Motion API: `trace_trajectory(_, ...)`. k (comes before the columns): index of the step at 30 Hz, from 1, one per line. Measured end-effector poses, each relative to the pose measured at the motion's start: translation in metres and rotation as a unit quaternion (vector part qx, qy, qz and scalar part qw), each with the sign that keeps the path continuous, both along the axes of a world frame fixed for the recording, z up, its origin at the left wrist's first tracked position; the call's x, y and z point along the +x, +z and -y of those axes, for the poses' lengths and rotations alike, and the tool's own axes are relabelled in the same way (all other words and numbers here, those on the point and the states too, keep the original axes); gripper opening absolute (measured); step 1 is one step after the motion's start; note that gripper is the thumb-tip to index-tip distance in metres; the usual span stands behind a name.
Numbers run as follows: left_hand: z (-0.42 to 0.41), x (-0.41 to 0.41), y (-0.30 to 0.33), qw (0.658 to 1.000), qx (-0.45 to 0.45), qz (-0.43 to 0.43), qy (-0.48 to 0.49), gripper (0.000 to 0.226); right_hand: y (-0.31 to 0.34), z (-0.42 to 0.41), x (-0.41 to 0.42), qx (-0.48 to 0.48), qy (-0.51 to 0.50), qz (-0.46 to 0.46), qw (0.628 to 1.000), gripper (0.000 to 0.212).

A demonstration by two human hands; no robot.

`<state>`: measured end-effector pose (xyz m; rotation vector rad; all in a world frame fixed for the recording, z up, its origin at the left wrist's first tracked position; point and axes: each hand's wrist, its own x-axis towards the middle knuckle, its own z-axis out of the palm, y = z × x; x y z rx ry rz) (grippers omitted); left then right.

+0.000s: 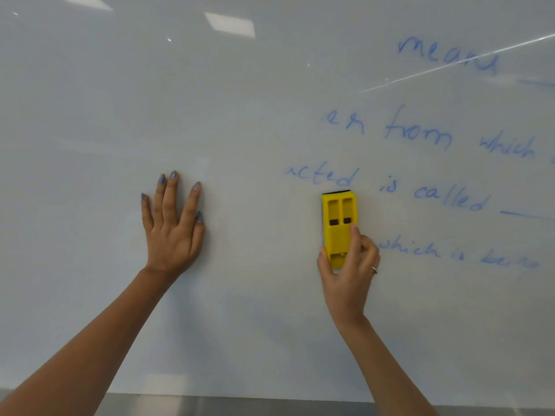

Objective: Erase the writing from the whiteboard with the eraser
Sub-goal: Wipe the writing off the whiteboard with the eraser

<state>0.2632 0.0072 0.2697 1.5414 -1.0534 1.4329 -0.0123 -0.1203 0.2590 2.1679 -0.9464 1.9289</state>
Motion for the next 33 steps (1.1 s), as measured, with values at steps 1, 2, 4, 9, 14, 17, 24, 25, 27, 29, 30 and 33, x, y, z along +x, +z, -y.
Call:
trace_trajectory(1,0.001,-0.007,0.004,1.000,0.000,-0.013,-0.015,0.048,0.006,0.002,0.000,0.014,0.009,0.025,1.000,0.067)
trace_trajectory(2,0.003,-0.015,0.009,1.000,0.000,-0.018,-0.025,0.048,0.013,0.003,-0.001,0.021,0.017,0.049,0.998,0.068)
trace_trajectory(4,0.006,-0.027,0.023,1.000,0.002,-0.006,-0.030,0.049,0.031,0.008,-0.002,0.030,0.020,0.095,0.995,0.072)
trace_trajectory(9,0.017,-0.035,0.065,1.000,0.008,-0.020,0.002,0.054,0.072,0.003,0.008,0.023,0.012,0.094,0.995,0.073)
trace_trajectory(14,0.026,-0.035,0.067,0.999,0.017,-0.019,0.026,0.053,0.056,-0.014,0.016,-0.139,0.011,-0.136,0.981,0.066)
trace_trajectory(17,0.027,-0.032,0.066,0.999,0.013,-0.009,0.033,0.053,0.044,-0.007,0.002,-0.189,-0.004,-0.220,0.957,0.073)
trace_trajectory(24,0.029,-0.032,0.065,0.999,0.008,-0.003,0.031,0.054,0.070,0.012,-0.023,-0.016,-0.018,0.027,0.999,0.069)
trace_trajectory(25,0.029,-0.032,0.065,0.999,0.008,-0.003,0.032,0.054,0.073,0.008,-0.018,-0.011,-0.006,0.026,1.000,0.070)
trace_trajectory(27,0.030,-0.031,0.064,0.999,0.010,-0.002,0.034,0.054,0.074,-0.003,-0.005,-0.037,0.015,-0.023,0.999,0.068)
trace_trajectory(29,0.030,-0.030,0.064,0.999,0.007,0.000,0.037,0.054,0.068,-0.014,0.006,-0.106,0.020,-0.113,0.988,0.063)
trace_trajectory(30,0.030,-0.030,0.064,0.999,0.005,0.003,0.038,0.054,0.064,-0.018,0.010,-0.140,0.016,-0.162,0.977,0.062)
trace_trajectory(33,0.031,-0.028,0.064,0.999,0.001,0.012,0.043,0.053,0.054,-0.018,0.007,-0.197,-0.008,-0.245,0.949,0.065)
